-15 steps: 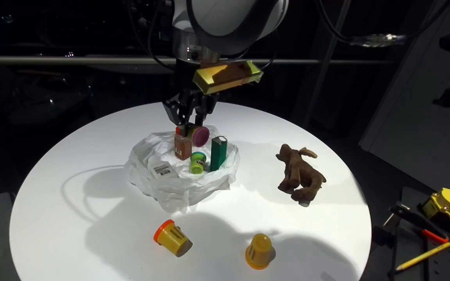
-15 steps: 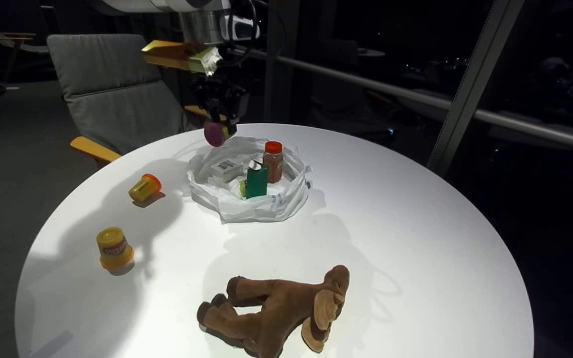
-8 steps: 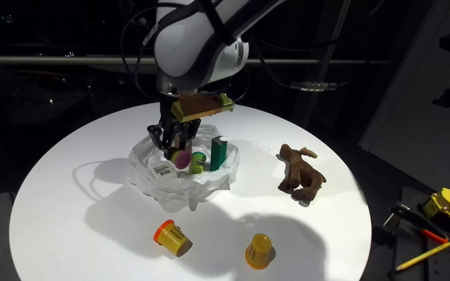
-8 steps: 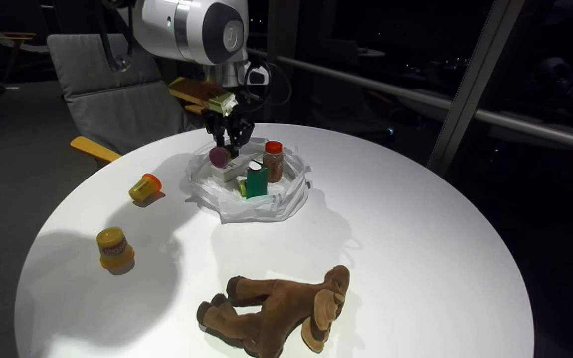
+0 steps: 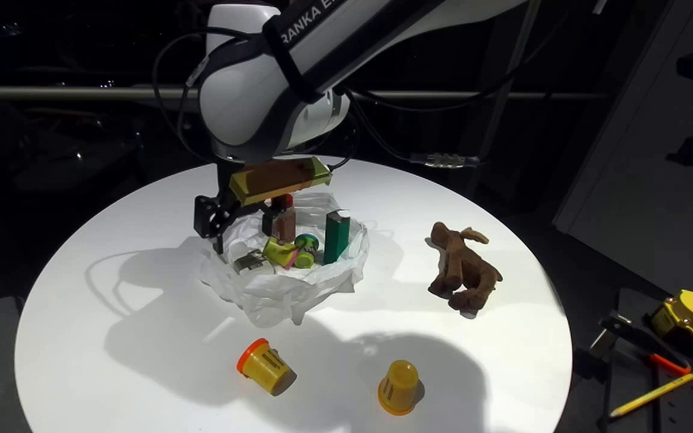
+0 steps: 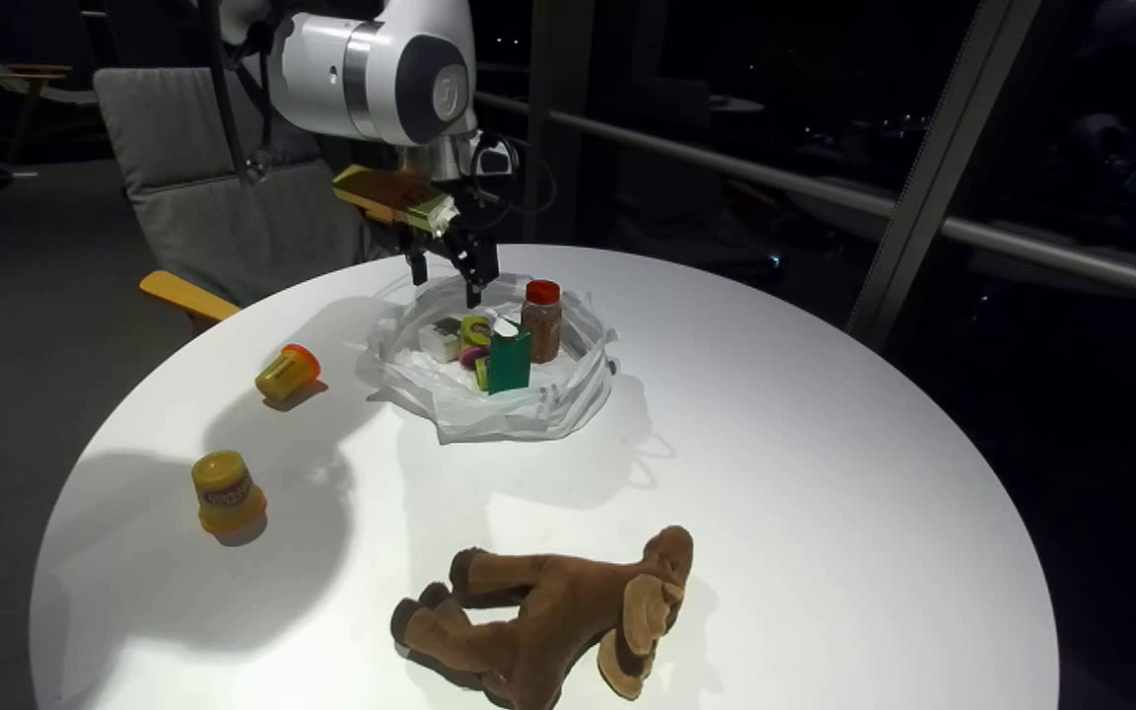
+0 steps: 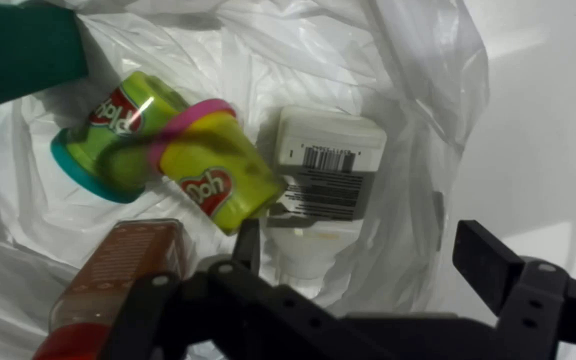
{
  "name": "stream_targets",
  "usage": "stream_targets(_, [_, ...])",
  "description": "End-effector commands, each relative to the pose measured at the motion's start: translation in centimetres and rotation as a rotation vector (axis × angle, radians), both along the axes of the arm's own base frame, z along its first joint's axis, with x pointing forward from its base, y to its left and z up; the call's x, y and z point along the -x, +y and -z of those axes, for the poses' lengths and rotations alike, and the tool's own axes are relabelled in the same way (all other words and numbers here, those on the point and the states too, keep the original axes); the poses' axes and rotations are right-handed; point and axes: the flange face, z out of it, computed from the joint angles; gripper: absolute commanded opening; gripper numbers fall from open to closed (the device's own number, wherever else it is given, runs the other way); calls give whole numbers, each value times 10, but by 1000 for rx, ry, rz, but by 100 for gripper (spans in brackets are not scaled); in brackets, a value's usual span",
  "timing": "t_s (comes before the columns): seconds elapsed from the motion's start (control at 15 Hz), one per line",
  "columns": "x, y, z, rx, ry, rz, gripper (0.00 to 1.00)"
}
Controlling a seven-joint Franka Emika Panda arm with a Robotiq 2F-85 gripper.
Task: Put the objects on the table into the plastic bag.
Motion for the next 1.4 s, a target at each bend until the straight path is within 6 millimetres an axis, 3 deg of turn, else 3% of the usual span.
stream_targets(0.0, [7, 7, -15, -1, -12, 34, 100])
stream_targets(0.27, [29, 24, -28, 10, -18, 102, 100])
stream_targets(0.53, [62, 49, -53, -1, -35, 193, 100])
stream_targets(0.73, [90, 62, -57, 9, 6, 265, 100])
stream_targets(1.07, [136, 72, -32, 41, 155, 197, 100])
stream_targets(1.33, [154, 74, -5, 43, 232, 122, 100])
